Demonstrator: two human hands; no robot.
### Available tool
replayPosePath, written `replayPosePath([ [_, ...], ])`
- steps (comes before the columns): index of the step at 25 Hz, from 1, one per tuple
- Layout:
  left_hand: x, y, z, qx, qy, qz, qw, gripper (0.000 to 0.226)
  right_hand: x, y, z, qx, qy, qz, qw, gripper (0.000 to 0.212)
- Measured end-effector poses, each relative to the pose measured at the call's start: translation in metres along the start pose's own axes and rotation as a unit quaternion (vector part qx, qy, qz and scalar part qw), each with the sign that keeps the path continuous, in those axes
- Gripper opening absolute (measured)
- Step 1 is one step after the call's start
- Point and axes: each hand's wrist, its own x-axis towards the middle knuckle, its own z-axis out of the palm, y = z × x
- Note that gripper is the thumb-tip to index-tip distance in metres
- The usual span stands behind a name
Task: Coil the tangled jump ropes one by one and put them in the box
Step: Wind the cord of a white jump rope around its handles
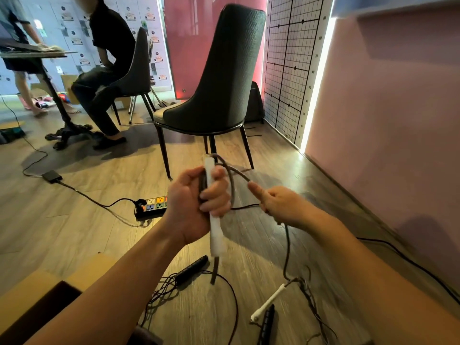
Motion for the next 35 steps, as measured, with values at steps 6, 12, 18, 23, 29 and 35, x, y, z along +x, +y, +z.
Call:
replayPosePath([
  [6,0.004,0.026,-0.023,-0.036,0.178,0.277,0.944,0.023,0.0,0.01,0.014,-0.105,-0.182,0.081,0.974,0.057],
  [12,0.001,0.03,-0.07,0.261,0.33,0.287,0.861,0.022,-0.006,-0.01,0.004,-0.12,-0.135,-0.02,0.983,0.053],
  [18,0.008,-0.001,-0.055,0.628,0.217,-0.044,0.746,0.043,-0.011,-0.026,-0.004,-0.11,0.113,-0.196,0.968,0.027],
  [23,0.004,-0.008,-0.026,0.515,0.091,-0.196,0.829,0.067,-0.015,-0.019,-0.013,-0.108,0.215,-0.193,0.951,0.021],
  [29,-0.004,-0.004,-0.012,0.182,-0.03,-0.226,0.957,0.056,-0.005,-0.01,-0.007,-0.067,0.185,-0.073,0.978,0.065],
  [35,0.0,0.003,0.0,-0.113,-0.062,-0.068,0.989,0.049,0.004,-0.006,0.007,-0.016,0.041,-0.01,0.999,0.068],
])
